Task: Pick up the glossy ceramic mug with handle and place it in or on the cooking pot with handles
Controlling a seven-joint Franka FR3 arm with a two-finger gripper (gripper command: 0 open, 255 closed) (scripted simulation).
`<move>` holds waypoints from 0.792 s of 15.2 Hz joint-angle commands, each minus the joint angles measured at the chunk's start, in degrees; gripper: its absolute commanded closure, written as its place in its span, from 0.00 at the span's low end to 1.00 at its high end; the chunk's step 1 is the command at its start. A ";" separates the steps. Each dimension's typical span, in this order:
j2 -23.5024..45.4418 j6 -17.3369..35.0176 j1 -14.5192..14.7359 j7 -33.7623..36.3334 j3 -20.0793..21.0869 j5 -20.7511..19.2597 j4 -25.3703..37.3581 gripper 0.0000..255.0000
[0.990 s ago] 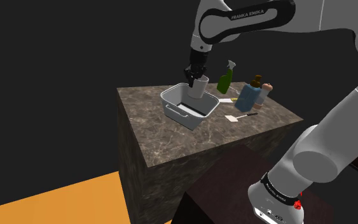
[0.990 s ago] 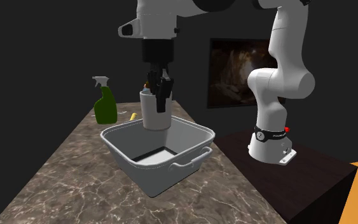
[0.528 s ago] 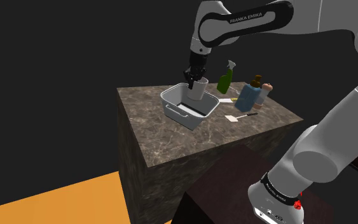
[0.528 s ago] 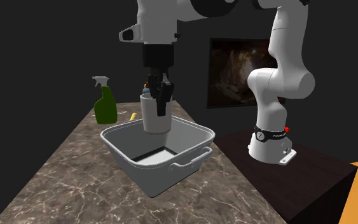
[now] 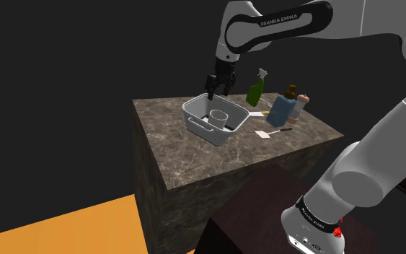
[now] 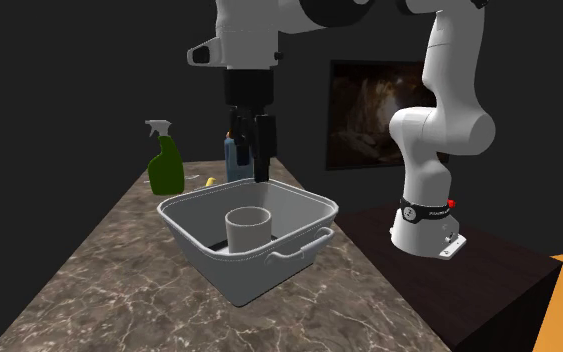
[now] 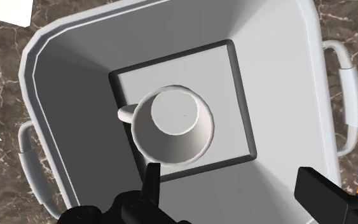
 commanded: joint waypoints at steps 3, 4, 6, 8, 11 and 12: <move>-1.07 -5.71 0.10 -0.11 0.10 0.17 4.64 0.00; -1.24 -7.21 0.13 -0.13 0.13 0.21 5.98 0.00; -1.24 -7.21 0.13 -0.13 0.13 0.21 5.97 0.00; -1.24 -7.21 0.13 -0.13 0.13 0.21 5.98 0.00; -1.24 -7.21 0.13 -0.13 0.13 0.21 5.98 0.00; -1.24 -7.21 0.13 -0.13 0.13 0.21 5.98 0.00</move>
